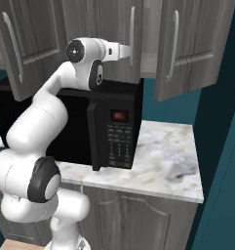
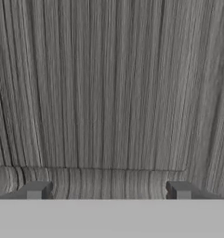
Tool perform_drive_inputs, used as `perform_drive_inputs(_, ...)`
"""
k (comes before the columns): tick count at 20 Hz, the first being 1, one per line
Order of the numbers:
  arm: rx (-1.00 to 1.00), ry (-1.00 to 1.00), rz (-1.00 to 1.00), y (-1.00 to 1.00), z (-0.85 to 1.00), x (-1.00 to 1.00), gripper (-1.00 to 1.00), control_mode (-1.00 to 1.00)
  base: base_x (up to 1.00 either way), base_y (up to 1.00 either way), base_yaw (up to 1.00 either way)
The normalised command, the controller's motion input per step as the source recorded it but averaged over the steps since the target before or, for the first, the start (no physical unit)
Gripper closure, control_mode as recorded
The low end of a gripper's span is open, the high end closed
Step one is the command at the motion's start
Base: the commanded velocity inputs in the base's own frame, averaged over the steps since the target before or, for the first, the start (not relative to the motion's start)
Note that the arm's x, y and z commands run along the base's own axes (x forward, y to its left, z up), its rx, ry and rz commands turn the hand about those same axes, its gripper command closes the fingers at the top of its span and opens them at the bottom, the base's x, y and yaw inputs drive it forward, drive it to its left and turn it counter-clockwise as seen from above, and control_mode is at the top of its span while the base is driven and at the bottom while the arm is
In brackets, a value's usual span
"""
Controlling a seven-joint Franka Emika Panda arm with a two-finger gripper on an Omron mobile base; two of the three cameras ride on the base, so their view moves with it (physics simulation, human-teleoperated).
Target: Close all open cabinet doors.
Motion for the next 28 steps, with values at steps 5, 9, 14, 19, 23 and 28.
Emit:
perform_drive_inputs(5, 0.0, 0.04, 0.0, -0.17, 0.0, 0.5, -1.0, -1.0, 0.0, 0.0, 0.0)
perform_drive_inputs(9, 0.0, 0.06, 0.0, -0.19, -0.02, 0.52, -1.0, -1.0, 0.0, 0.0, 0.0)
perform_drive_inputs(14, 0.0, 0.04, 0.01, -0.2, -0.03, 0.54, -1.0, -1.0, 0.0, 0.0, 0.0)
perform_drive_inputs(19, 0.0, 0.03, 0.02, -0.19, -0.07, 0.42, -1.0, -1.0, 0.0, 0.0, 0.0)
perform_drive_inputs(23, 0.0, 0.0, 0.02, -0.07, -0.18, -0.03, -1.0, -1.0, 0.0, 0.0, 0.0)
perform_drive_inputs(28, 0.0, -0.06, 0.0, 0.0, -0.33, -0.18, -1.0, -1.0, 0.0, 0.0, 0.0)
